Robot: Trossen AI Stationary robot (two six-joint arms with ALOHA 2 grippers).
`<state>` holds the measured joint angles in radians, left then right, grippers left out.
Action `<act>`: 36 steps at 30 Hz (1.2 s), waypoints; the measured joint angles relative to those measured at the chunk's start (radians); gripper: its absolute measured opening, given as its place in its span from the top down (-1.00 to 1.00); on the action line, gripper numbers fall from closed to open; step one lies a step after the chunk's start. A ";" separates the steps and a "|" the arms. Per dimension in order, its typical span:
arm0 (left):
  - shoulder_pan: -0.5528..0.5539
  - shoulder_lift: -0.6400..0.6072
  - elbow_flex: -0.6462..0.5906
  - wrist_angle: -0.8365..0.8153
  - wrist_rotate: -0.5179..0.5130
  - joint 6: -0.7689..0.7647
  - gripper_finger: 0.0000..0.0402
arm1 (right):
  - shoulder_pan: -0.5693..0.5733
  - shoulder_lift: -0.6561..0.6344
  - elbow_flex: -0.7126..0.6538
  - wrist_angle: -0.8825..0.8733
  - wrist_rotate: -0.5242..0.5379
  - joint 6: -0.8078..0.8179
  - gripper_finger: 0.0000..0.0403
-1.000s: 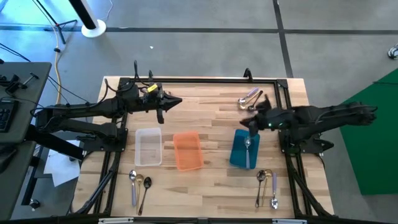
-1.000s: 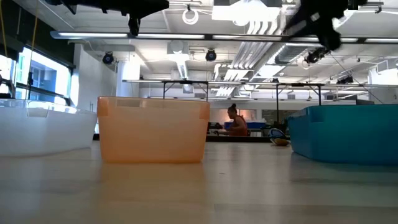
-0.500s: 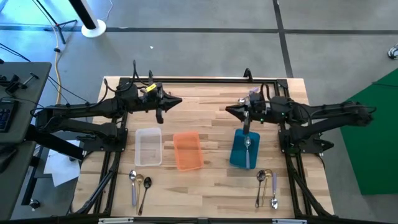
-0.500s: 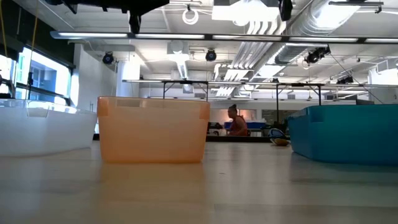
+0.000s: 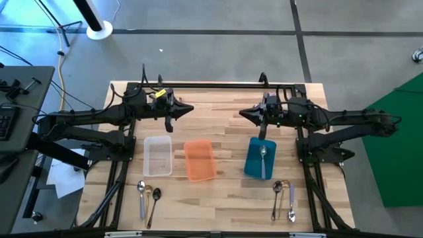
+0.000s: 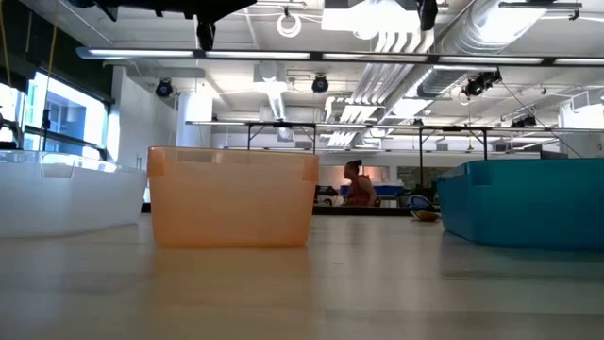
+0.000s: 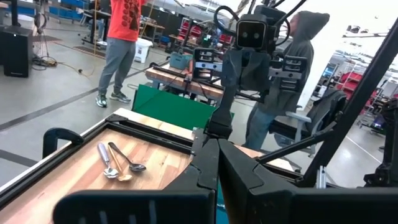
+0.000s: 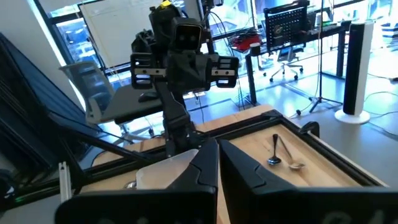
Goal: Sort silverware by color (type)
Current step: Put the top left black spoon into the orange bin
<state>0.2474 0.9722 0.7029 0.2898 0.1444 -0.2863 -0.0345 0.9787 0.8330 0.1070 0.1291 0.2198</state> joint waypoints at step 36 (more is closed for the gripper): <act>0.000 0.000 0.000 -0.001 0.000 0.002 1.00 | 0.000 0.004 0.000 -0.034 -0.025 -0.038 1.00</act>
<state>0.2478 0.9722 0.7029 0.2890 0.1444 -0.2844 -0.0345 0.9825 0.8327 0.0731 0.1036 0.1818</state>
